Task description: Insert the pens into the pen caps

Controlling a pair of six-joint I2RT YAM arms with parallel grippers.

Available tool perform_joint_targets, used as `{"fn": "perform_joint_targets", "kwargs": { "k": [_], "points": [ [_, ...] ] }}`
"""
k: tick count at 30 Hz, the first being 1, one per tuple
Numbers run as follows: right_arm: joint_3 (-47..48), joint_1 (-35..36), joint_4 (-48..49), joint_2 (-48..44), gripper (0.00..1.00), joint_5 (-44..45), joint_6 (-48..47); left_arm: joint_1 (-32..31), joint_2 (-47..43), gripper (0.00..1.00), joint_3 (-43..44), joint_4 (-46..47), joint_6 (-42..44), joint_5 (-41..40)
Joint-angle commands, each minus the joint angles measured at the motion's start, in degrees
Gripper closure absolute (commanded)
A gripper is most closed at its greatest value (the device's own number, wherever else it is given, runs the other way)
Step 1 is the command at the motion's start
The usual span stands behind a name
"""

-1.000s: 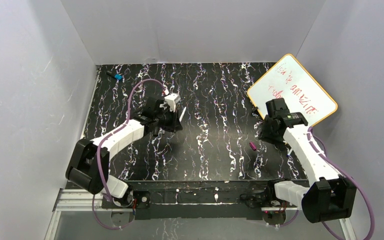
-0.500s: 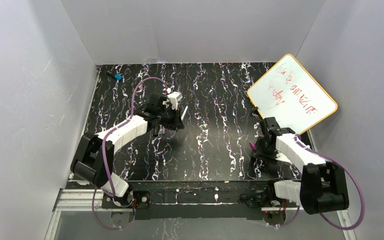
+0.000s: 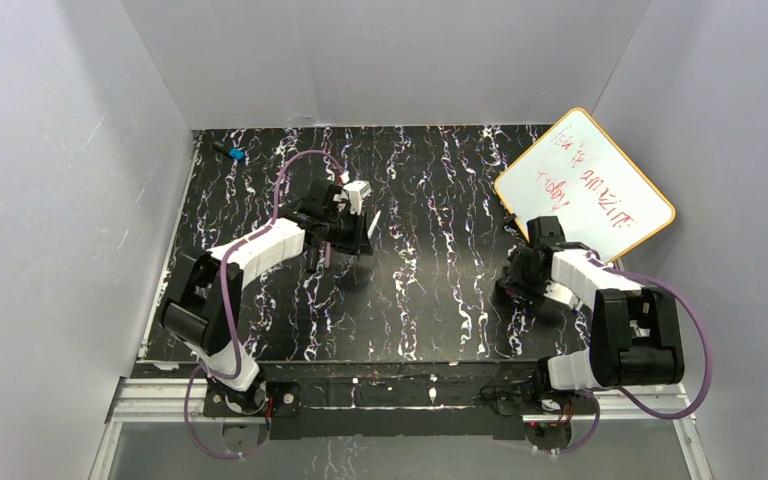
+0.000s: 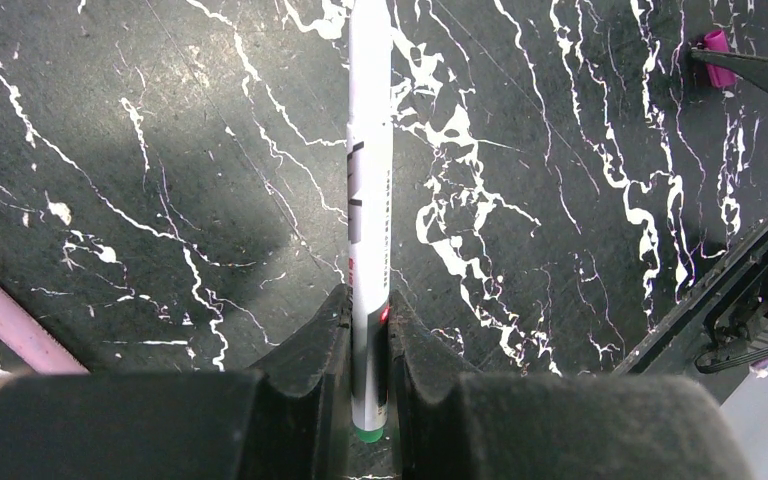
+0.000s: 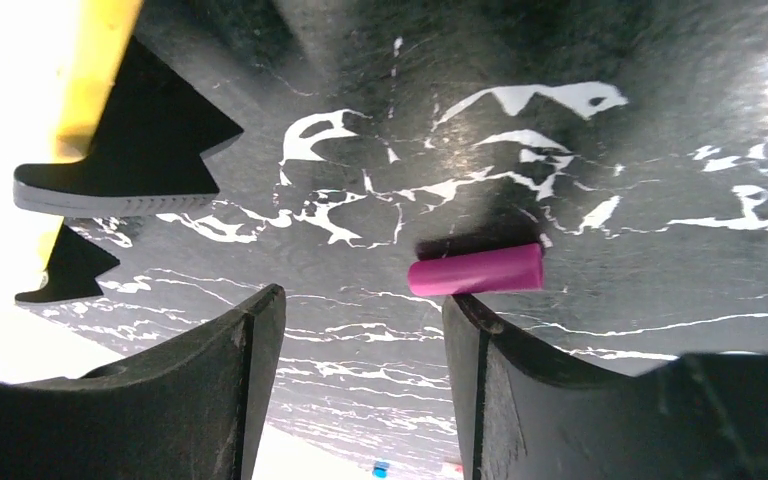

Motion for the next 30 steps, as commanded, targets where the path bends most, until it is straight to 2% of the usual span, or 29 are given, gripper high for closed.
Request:
{"fn": "perform_joint_targets", "kwargs": {
  "k": [1,7,12,16,21,30],
  "points": [
    [-0.79,-0.32,-8.39,-2.98,0.32,0.94,2.78,0.24,-0.55,1.00,1.63,-2.69,-0.16,0.69],
    [-3.01,-0.31,-16.66,-11.85,0.29,0.64,3.34,0.24,0.64,1.00,1.25,-2.67,-0.56,1.63],
    [-6.25,-0.39,-14.48,-16.17,0.30,1.64,5.67,0.24,1.73,1.00,1.63,-2.67,-0.31,2.74],
    [-6.23,-0.30,-12.27,-12.73,0.30,2.13,5.72,0.24,1.14,1.00,1.99,-2.84,-0.22,3.05],
    [-7.20,-0.32,-5.03,-9.43,0.33,1.11,6.98,0.24,-0.08,1.00,1.27,-3.56,-0.03,2.77],
    [-6.22,-0.36,-5.57,-7.83,0.37,1.31,7.27,0.24,0.02,1.00,0.75,-3.72,-0.06,3.23]
  ]
}}
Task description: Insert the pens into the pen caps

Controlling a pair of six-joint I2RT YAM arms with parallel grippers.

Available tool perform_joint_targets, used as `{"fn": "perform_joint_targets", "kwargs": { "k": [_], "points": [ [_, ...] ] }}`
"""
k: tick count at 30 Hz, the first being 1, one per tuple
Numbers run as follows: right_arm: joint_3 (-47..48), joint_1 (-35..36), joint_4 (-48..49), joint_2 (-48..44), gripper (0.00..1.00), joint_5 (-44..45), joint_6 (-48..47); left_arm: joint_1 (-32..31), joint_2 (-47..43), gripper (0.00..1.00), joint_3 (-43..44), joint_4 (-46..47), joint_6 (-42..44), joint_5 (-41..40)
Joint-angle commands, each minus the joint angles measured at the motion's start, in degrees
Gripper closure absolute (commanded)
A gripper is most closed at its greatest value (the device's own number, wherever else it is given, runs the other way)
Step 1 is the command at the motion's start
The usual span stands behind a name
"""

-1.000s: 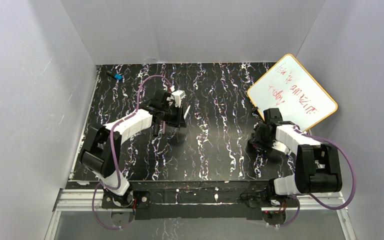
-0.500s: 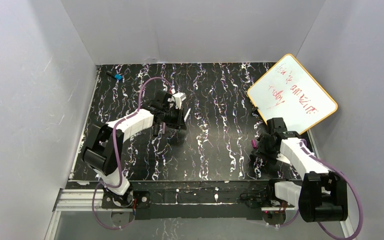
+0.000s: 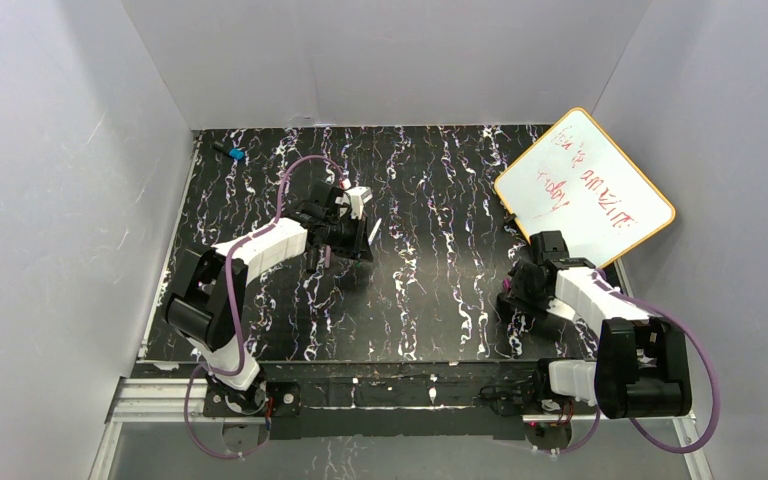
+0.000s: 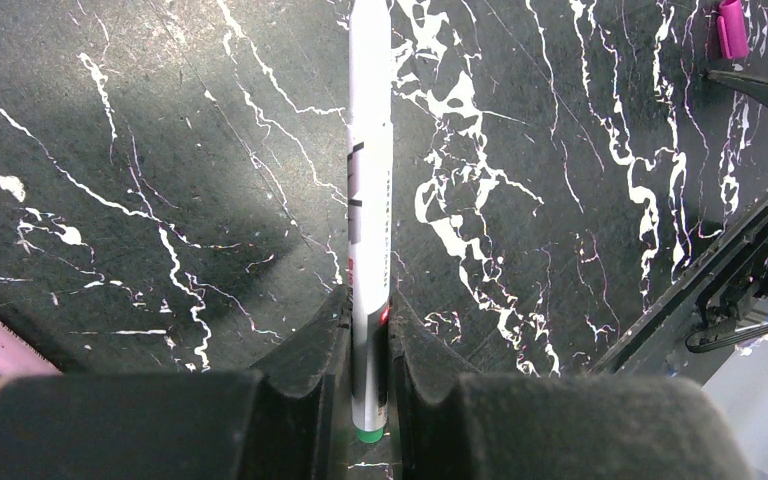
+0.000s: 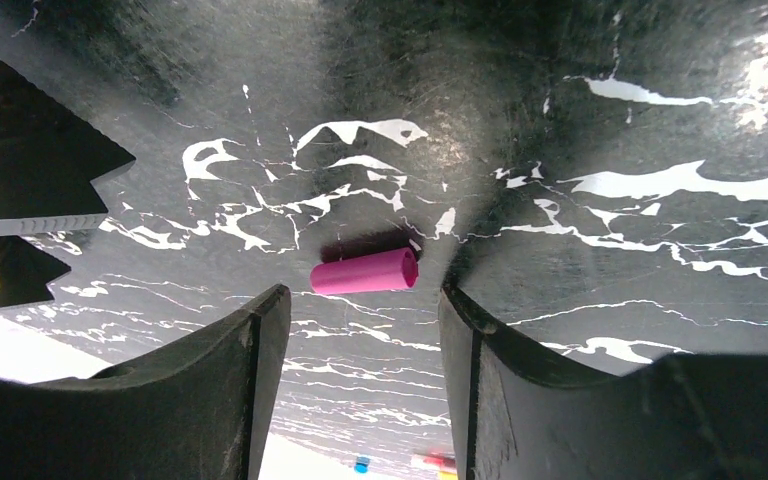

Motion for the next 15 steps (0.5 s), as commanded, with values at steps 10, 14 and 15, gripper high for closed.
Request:
{"fn": "perform_joint_targets", "kwargs": {
  "k": [10,14,15],
  "points": [
    [-2.96,-2.42,-2.31,-3.39,0.34,4.01,9.11,0.24,-0.58,1.00,1.22,-1.85,0.47,2.32],
    [-2.54,-2.66,-1.96,-1.68,0.39,3.13,8.91,0.24,-0.62,1.00,1.56,-2.09,0.47,2.47],
    [-2.69,-2.67,-1.50,-1.36,0.40,2.76,8.95,0.24,-0.66,1.00,1.55,-2.26,0.55,2.47]
  ]
}}
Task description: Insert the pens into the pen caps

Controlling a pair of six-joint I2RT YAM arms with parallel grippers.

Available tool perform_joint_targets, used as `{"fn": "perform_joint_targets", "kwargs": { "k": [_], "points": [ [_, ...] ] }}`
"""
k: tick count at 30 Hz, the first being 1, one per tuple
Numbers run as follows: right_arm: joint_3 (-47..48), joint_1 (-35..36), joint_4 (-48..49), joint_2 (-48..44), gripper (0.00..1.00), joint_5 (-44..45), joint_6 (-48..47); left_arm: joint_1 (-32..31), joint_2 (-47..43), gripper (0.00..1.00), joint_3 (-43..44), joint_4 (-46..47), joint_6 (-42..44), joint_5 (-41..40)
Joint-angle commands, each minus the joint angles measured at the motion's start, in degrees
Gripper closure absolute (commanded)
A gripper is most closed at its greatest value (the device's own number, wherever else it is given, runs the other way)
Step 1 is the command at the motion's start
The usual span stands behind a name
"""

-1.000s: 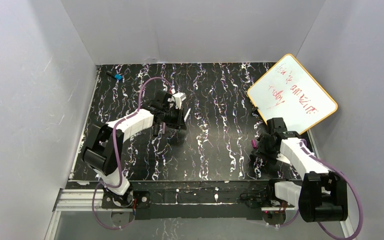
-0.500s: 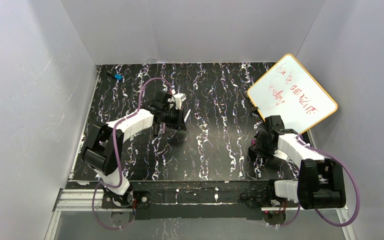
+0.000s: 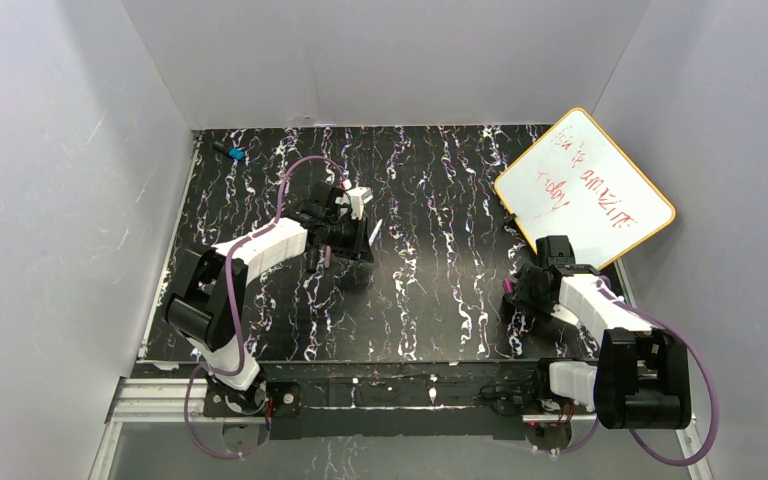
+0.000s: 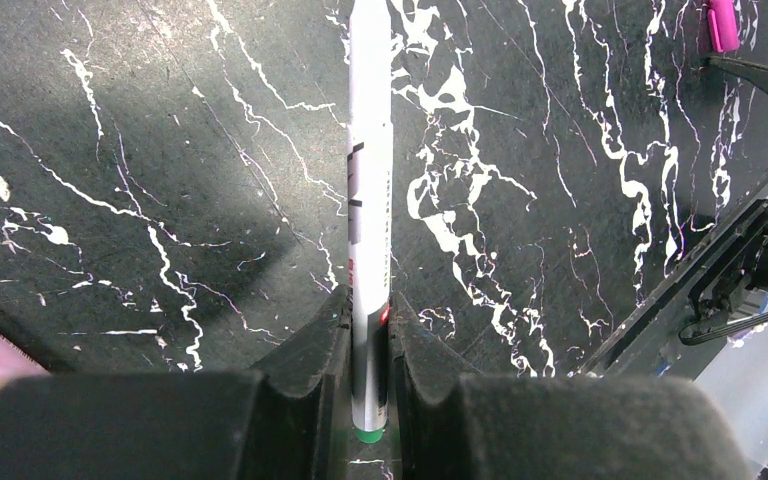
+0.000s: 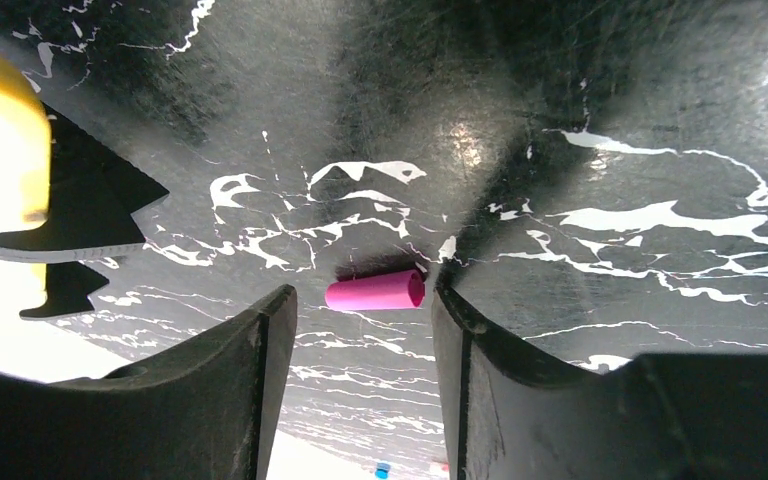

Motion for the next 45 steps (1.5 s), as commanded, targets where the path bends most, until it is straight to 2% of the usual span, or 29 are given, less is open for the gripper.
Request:
{"fn": "perform_joint_targets", "kwargs": {
  "k": [1,10,20,23,25,28,32,35,40,45],
  "points": [
    [-0.63,-0.48,-1.62,2.14,0.41,1.10,8.96,0.24,-0.75,1.00,1.59,-2.17,0.65,1.52],
    [-1.69,-0.48,0.19,3.90,0.52,-0.91,8.81,0.24,-1.09,1.00,1.35,-3.57,1.68,1.13],
    [-2.39,-0.48,1.44,4.28,0.83,-1.78,7.19,0.24,-0.32,1.00,1.36,-4.02,1.94,1.29],
    [-1.78,-0.48,2.47,5.00,0.93,-2.88,3.85,0.24,-0.23,1.00,1.24,-4.04,2.03,1.27],
    [0.10,-0.48,2.76,6.58,0.99,-4.17,-1.81,0.24,-0.23,1.00,1.14,-4.02,2.10,1.32],
    [5.81,-0.28,3.54,9.89,0.99,-5.48,-14.38,0.21,-0.23,1.00,1.20,-4.07,2.41,1.39],
    [12.70,0.14,11.41,15.62,0.99,-14.36,-29.76,0.15,-0.36,1.00,1.38,-4.03,4.37,2.64],
    [19.56,3.00,15.49,19.96,0.99,-19.50,-36.18,0.15,-1.30,1.00,1.00,-3.98,7.05,3.37],
    [29.61,11.55,17.74,24.82,0.99,-19.31,-44.42,0.15,-2.73,1.00,-0.81,-3.83,11.68,2.53],
    [31.94,19.26,18.41,22.98,0.99,-14.38,-47.99,0.15,-4.58,1.00,-3.21,-0.97,12.03,3.46]
  ]
}}
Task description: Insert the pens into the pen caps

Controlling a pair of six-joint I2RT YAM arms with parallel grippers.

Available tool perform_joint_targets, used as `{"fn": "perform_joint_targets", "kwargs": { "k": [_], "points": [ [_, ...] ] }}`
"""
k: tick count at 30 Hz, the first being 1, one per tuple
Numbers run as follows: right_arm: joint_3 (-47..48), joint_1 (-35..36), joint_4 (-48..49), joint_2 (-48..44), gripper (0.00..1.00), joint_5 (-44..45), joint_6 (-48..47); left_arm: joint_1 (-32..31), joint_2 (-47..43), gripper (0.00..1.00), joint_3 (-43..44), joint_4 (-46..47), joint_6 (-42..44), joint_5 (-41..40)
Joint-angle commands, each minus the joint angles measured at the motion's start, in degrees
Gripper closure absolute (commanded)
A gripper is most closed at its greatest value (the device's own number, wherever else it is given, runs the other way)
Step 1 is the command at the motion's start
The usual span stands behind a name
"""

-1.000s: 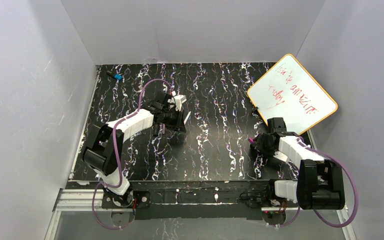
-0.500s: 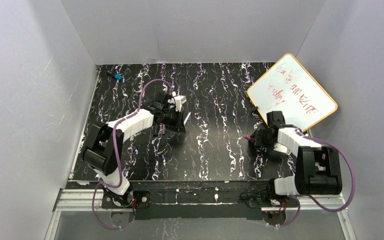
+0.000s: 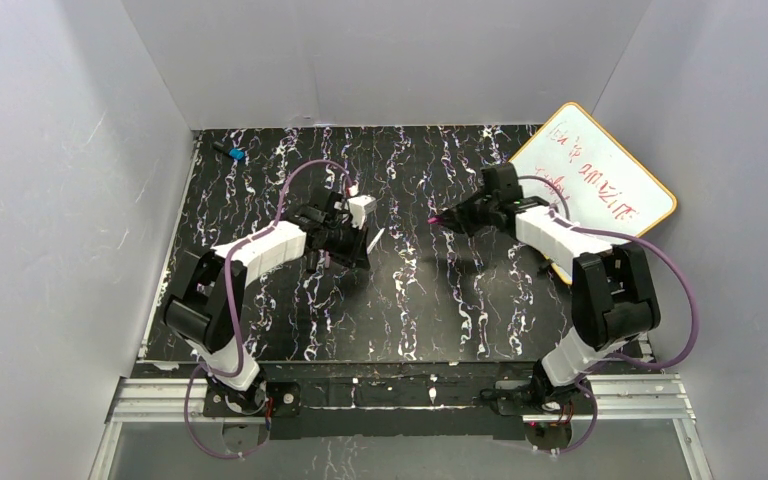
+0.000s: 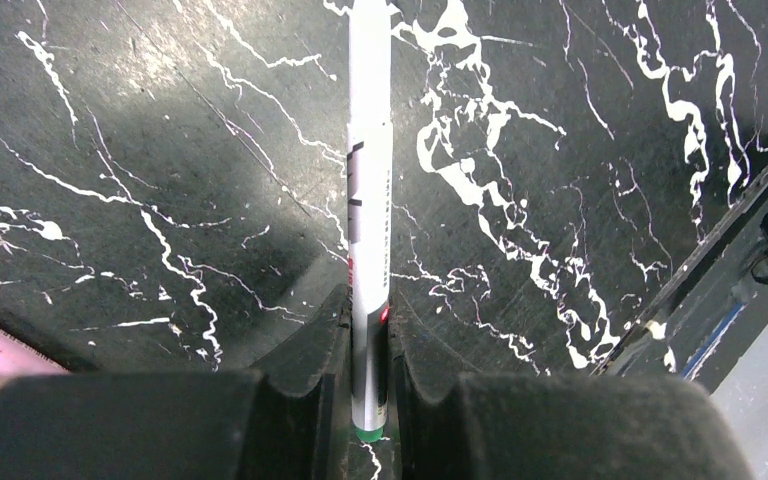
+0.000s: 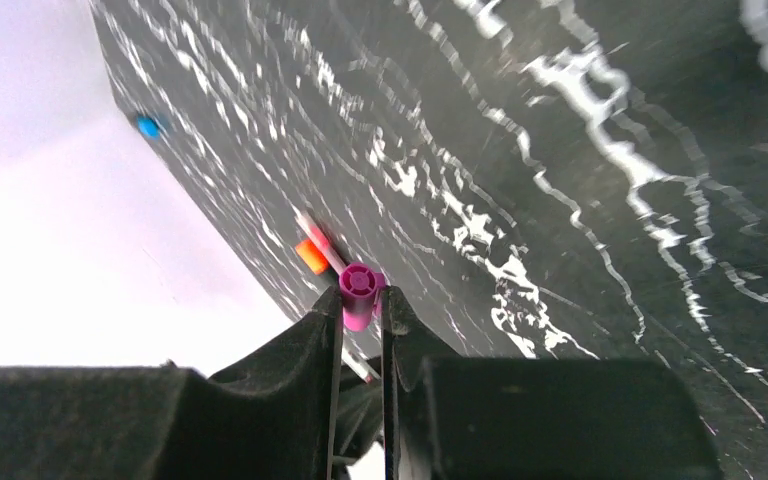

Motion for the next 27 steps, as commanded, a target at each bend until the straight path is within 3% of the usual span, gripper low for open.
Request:
{"fn": "perform_joint_targets", "kwargs": {
  "k": [1,11,21,27],
  "points": [
    [1.21,5.72,1.16,-2.90,0.99,4.09,-6.51,0.15,-4.76,1.00,-2.88,1.99,2.41,1.86],
    [-3.76,10.78,10.60,-11.05,0.99,14.94,-22.98,0.15,-14.61,1.00,-8.83,9.89,1.24,6.35],
    [-9.87,11.49,23.01,-14.69,0.99,8.09,-24.57,-0.02,-15.60,1.00,-9.76,11.06,-0.33,8.84],
    [-8.59,13.96,26.89,-15.37,0.99,7.40,-25.96,-0.20,-14.64,1.00,-9.63,11.06,-0.25,8.83]
  ]
}}
